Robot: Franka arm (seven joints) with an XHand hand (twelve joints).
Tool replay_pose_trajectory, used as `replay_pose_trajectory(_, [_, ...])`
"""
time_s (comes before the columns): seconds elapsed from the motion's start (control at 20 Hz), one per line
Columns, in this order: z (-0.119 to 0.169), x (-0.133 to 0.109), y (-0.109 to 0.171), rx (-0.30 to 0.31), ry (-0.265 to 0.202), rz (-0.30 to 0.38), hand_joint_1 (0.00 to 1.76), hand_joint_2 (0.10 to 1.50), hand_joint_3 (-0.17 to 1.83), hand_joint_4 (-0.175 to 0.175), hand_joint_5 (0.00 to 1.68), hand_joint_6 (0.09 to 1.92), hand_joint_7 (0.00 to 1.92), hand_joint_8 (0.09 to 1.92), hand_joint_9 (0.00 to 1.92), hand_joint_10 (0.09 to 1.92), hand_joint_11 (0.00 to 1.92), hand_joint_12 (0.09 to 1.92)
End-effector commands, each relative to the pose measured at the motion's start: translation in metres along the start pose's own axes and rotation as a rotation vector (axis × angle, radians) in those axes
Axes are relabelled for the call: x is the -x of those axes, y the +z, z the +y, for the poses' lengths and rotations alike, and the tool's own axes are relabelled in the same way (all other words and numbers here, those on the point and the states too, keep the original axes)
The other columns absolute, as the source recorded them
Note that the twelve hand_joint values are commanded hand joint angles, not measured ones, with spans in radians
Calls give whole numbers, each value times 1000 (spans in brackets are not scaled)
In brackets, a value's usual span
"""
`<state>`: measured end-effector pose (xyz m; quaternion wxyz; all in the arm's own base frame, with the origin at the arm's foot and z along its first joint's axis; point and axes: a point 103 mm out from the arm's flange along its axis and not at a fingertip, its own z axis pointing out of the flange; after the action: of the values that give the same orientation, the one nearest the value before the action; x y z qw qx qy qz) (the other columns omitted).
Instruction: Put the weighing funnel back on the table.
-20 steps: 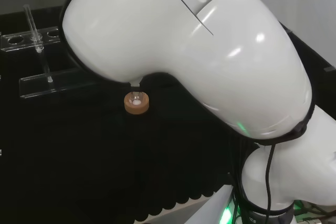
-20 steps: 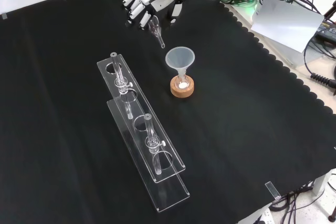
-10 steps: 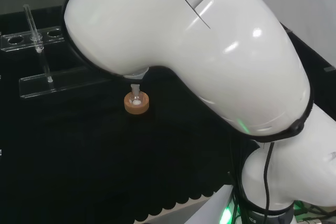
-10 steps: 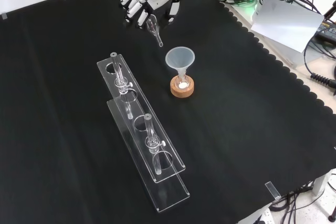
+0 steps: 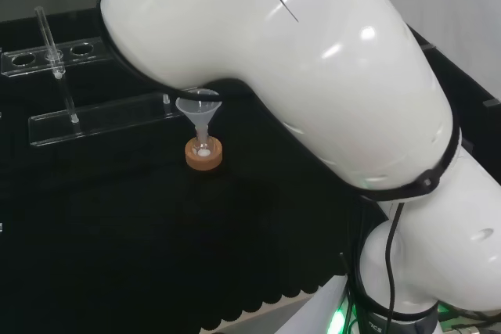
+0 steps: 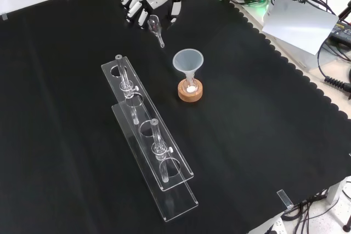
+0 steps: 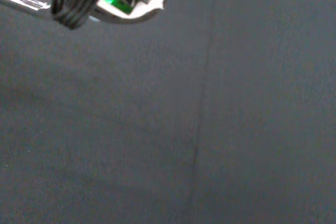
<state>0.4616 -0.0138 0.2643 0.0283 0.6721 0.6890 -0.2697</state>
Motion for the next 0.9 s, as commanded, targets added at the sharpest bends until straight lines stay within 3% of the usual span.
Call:
replay_pose_trajectory(0.05, [17, 2, 24, -28, -18, 94, 1101, 674, 696, 175, 1184, 846, 390, 633, 731, 540, 367, 1314])
replay_pose_trajectory(0.9, [63, -22, 71, -82, -78, 128, 1100, 676, 696, 175, 1180, 851, 391, 636, 733, 540, 372, 1315])
